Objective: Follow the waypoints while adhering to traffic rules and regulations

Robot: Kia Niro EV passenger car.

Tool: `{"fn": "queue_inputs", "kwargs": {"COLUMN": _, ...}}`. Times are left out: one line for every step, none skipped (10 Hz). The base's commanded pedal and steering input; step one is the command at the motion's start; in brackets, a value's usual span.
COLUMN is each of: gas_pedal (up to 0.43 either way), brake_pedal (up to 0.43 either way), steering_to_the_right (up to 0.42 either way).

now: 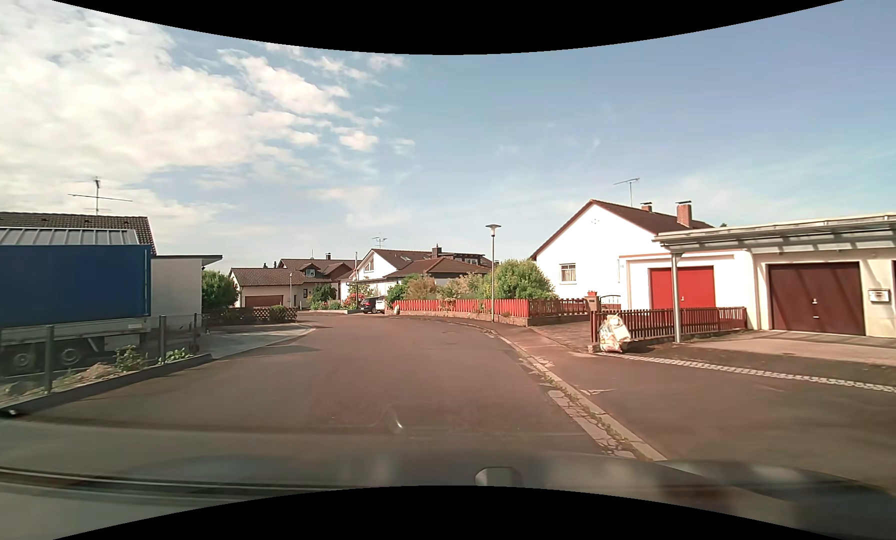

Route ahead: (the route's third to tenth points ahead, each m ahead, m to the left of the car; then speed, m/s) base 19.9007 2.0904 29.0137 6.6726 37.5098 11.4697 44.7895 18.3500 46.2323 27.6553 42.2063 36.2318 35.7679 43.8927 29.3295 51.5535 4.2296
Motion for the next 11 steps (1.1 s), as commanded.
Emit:
{"fn": "queue_inputs", "kwargs": {"gas_pedal": 0.079, "brake_pedal": 0.0, "steering_to_the_right": -0.058}}
{"fn": "queue_inputs", "kwargs": {"gas_pedal": 0.079, "brake_pedal": 0.0, "steering_to_the_right": -0.055}}
{"fn": "queue_inputs", "kwargs": {"gas_pedal": 0.079, "brake_pedal": 0.0, "steering_to_the_right": -0.055}}
{"fn": "queue_inputs", "kwargs": {"gas_pedal": 0.079, "brake_pedal": 0.0, "steering_to_the_right": -0.057}}
{"fn": "queue_inputs", "kwargs": {"gas_pedal": 0.079, "brake_pedal": 0.0, "steering_to_the_right": -0.055}}
{"fn": "queue_inputs", "kwargs": {"gas_pedal": 0.098, "brake_pedal": 0.0, "steering_to_the_right": -0.05}}
{"fn": "queue_inputs", "kwargs": {"gas_pedal": 0.098, "brake_pedal": 0.0, "steering_to_the_right": -0.045}}
{"fn": "queue_inputs", "kwargs": {"gas_pedal": 0.098, "brake_pedal": 0.0, "steering_to_the_right": -0.035}}
{"fn": "queue_inputs", "kwargs": {"gas_pedal": 0.098, "brake_pedal": 0.0, "steering_to_the_right": -0.023}}
{"fn": "queue_inputs", "kwargs": {"gas_pedal": 0.098, "brake_pedal": 0.0, "steering_to_the_right": -0.017}}
{"fn": "queue_inputs", "kwargs": {"gas_pedal": 0.098, "brake_pedal": 0.0, "steering_to_the_right": -0.014}}
